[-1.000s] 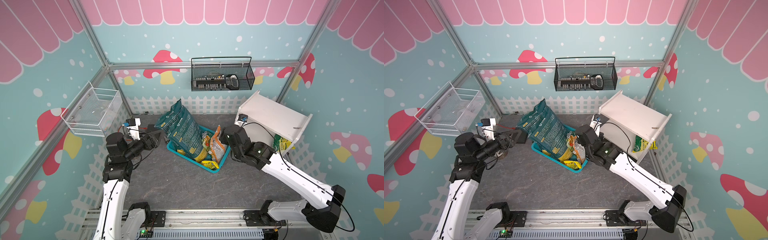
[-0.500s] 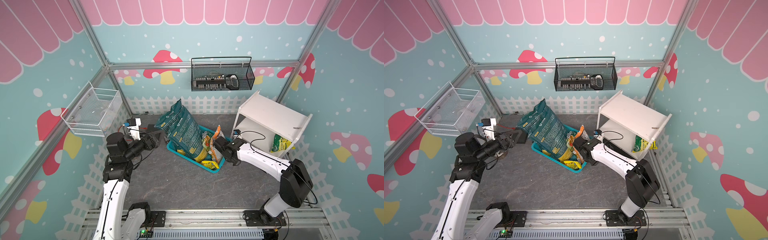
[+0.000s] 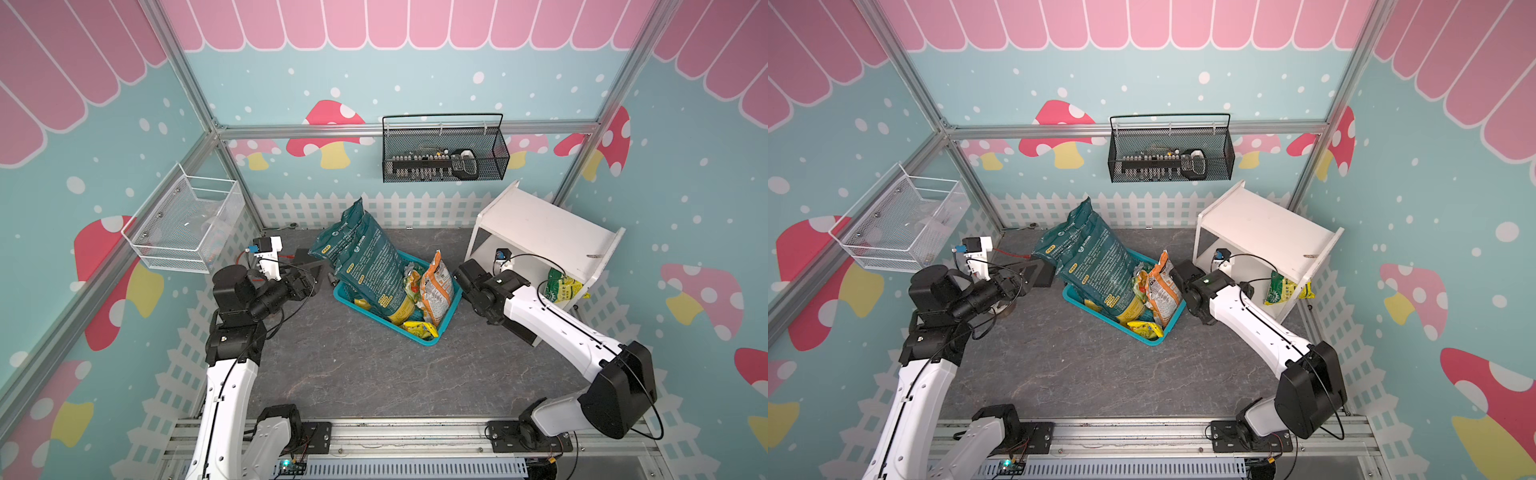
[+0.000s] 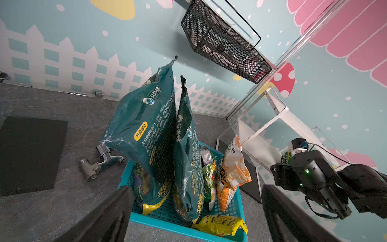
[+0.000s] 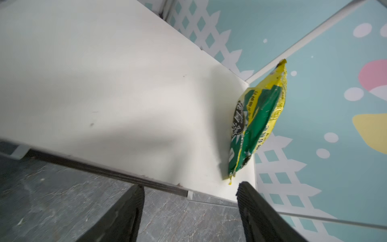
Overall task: Take down the fertilizer bag from the shelf
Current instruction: Pick up the fertilizer bag from the shelf.
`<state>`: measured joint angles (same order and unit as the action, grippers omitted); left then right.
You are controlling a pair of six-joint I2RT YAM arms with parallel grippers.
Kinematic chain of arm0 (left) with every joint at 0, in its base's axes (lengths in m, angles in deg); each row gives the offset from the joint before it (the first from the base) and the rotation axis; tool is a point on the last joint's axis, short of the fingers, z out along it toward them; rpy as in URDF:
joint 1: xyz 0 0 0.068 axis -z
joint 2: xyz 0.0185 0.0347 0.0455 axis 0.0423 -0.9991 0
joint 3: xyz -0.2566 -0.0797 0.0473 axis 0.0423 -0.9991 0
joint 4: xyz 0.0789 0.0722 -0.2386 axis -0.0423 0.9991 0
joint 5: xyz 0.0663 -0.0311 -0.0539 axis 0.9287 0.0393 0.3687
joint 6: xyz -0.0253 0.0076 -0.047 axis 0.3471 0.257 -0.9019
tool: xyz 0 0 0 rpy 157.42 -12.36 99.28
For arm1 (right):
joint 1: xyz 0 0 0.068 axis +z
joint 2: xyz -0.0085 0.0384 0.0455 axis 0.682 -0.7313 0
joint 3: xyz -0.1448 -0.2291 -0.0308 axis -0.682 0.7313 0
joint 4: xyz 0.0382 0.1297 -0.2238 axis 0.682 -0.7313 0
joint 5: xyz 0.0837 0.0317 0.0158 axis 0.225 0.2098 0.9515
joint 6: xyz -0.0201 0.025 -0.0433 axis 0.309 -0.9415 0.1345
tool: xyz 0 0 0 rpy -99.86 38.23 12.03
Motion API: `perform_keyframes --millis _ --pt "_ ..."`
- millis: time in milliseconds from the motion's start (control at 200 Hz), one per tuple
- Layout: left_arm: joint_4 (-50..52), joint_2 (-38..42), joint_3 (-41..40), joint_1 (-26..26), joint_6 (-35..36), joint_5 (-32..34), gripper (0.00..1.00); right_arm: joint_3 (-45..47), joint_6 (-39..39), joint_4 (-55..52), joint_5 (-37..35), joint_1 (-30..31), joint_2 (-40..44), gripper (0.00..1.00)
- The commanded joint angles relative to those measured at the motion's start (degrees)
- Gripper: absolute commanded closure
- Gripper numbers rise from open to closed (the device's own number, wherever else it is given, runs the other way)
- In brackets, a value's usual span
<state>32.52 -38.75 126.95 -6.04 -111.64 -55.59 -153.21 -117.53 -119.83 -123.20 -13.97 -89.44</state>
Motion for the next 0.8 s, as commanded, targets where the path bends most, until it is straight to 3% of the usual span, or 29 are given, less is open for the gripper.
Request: perform_keyframes --millis 0,170,360,620,675,796 --pt "0.4 0.81 1.52 0.3 1.28 0.06 0.01 -0.5 -1.53 -1.35 -1.74 -1.77 1.63 0.23" --pt "0.44 0.78 1.62 0.46 1.29 -0.05 0.01 3.81 0.33 4.81 -2.53 -4.72 4.09 0.19" --pt "0.4 0.81 1.62 0.52 1.43 0.17 0.01 9.02 9.19 16.79 2.14 -10.15 7.59 0.23" --pt "0.44 0.81 1.67 0.48 1.37 0.18 0.01 13.74 11.6 21.61 4.01 -11.96 10.46 0.24" --pt "0.36 0.81 1.61 0.52 1.36 0.08 0.0 14.09 12.14 22.28 4.67 -12.45 9.63 0.27" --pt "0.45 0.87 1.54 0.49 1.43 0.19 0.01 13.42 12.44 22.02 5.02 -13.84 7.06 0.46"
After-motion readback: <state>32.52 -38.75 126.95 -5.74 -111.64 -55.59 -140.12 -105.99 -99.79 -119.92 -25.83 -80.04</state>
